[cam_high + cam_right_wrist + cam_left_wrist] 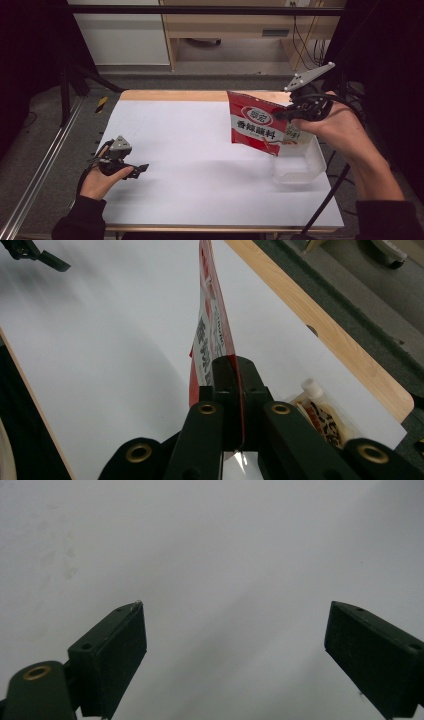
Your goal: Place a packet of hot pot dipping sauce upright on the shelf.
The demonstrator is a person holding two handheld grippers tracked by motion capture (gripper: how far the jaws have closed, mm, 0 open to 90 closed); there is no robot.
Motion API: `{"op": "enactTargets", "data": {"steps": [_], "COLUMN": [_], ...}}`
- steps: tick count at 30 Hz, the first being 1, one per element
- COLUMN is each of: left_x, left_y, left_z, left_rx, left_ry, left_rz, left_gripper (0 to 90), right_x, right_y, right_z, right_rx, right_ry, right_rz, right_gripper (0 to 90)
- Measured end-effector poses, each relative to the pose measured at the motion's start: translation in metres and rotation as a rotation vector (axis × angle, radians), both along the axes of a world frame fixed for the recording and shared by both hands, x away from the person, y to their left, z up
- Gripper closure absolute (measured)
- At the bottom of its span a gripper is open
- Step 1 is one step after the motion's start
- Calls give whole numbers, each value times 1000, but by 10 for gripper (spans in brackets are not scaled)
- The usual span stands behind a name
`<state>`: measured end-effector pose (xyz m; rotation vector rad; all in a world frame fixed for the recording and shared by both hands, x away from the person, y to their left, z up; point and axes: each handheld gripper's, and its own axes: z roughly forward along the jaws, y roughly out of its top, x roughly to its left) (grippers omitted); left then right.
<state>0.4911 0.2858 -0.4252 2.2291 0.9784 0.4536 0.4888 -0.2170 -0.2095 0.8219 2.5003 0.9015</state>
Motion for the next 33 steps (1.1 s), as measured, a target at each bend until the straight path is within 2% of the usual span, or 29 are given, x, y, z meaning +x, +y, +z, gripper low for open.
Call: {"op": "enactTargets", "data": {"steps": [6,10,17,33], "left_x": [0,0,0,0], "left_y": [-1,1,5,3], "left_z": [0,2,1,-2], "left_rx": [-2,-7,-8,-6], "left_ry": [5,-5,1,14], "left_rz": [-1,-5,4,-1], "left_gripper": [100,100,100,100], "right_x": [-5,-8,-12,-24], "right_y": [-16,-28,-48,-103], "right_z": [0,0,-2,-15], "right_rx": [10,20,10,24], "right_ry": [1,0,12,34], "right_rz": [-24,-47,-92,-200], "right_gripper": [900,900,900,900]}}
